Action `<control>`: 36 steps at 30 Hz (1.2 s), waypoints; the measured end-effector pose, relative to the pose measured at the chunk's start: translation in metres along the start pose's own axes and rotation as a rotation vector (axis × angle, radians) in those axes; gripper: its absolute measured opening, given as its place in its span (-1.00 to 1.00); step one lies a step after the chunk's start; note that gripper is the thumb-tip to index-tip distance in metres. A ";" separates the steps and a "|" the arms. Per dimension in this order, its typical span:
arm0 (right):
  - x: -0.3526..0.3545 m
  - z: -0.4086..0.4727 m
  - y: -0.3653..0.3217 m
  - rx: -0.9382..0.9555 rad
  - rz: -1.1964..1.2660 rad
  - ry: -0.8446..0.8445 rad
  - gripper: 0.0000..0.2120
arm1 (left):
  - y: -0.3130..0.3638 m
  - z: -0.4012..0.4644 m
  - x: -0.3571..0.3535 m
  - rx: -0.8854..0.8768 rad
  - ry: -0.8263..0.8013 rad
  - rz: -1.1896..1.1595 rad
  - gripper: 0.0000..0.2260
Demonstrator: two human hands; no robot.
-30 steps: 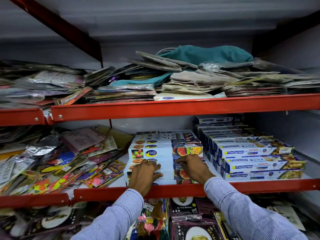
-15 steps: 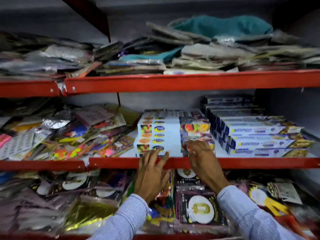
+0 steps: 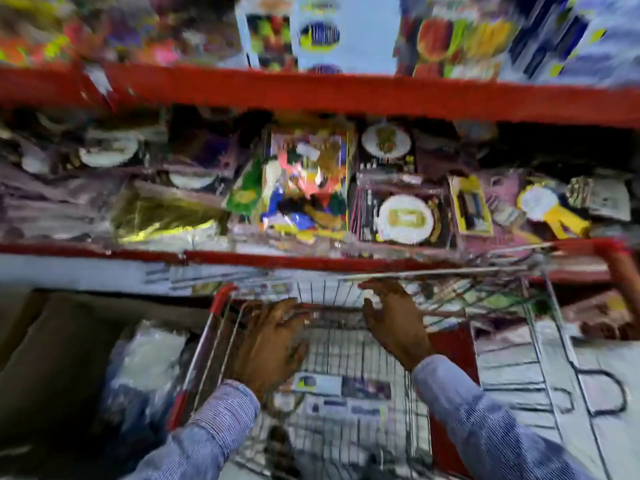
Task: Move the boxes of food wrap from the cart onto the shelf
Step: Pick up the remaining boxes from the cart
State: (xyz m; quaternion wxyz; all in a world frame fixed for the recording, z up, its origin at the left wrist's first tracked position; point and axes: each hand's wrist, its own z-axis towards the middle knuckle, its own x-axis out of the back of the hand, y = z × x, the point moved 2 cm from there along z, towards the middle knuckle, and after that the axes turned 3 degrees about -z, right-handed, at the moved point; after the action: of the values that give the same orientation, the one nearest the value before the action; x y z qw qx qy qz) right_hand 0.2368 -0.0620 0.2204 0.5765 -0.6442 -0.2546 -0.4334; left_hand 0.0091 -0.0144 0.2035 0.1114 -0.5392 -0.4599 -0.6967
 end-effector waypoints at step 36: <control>-0.221 -0.017 0.119 0.349 -0.313 -0.555 -0.43 | -0.084 -0.032 -0.263 0.035 -0.764 0.172 -0.80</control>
State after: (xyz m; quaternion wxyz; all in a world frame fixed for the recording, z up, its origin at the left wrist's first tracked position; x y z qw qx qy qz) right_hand 0.2213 -0.0644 -0.0305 0.5135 -0.5825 -0.5669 -0.2751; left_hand 0.0373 -0.0815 -0.0650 -0.0006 -0.7944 -0.4331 -0.4258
